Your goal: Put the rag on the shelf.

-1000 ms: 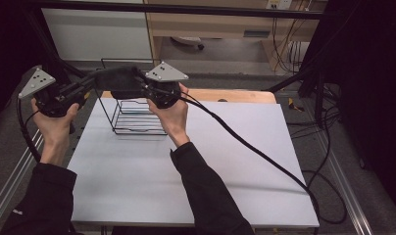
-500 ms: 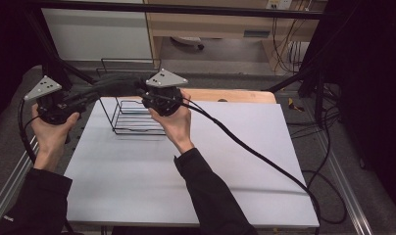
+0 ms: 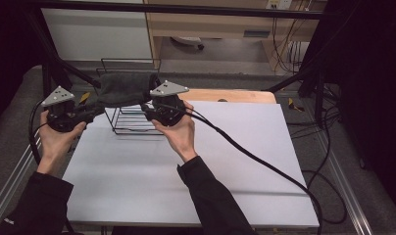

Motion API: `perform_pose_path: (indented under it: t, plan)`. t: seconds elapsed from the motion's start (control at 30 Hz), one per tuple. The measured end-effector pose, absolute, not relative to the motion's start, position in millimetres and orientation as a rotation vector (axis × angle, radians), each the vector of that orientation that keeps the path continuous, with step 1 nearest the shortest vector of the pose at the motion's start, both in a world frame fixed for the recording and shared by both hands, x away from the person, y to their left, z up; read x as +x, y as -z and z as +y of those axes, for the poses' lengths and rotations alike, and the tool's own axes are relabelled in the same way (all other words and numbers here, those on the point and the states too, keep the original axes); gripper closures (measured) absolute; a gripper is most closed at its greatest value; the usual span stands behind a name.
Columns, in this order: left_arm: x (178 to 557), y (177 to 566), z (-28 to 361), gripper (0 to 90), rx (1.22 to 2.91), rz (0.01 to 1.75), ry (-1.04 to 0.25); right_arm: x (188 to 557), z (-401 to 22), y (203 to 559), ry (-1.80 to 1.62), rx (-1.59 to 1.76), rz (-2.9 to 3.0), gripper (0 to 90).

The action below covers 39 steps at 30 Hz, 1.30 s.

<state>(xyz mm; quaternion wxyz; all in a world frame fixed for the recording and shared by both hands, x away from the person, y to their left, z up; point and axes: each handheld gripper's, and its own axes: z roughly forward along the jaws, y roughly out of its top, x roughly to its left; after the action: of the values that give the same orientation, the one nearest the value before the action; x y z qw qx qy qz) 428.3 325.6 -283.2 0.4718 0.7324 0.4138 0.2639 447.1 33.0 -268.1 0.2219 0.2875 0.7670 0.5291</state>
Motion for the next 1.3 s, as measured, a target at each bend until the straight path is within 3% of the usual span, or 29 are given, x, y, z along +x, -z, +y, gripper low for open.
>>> perform_pose_path:
  t: [0.6,1.13,1.3]
  plan:
    - [456,315,321,59.7,1.826,1.118,-0.619,481,32,322,-1.447,0.896,2.165,50.2]
    - [437,325,324,37.5,1.866,1.096,-0.592,463,10,322,-1.468,0.858,2.229,17.0]
    - [428,327,319,30.7,1.89,1.074,-0.566,452,-5,317,-1.454,0.867,2.234,11.7]
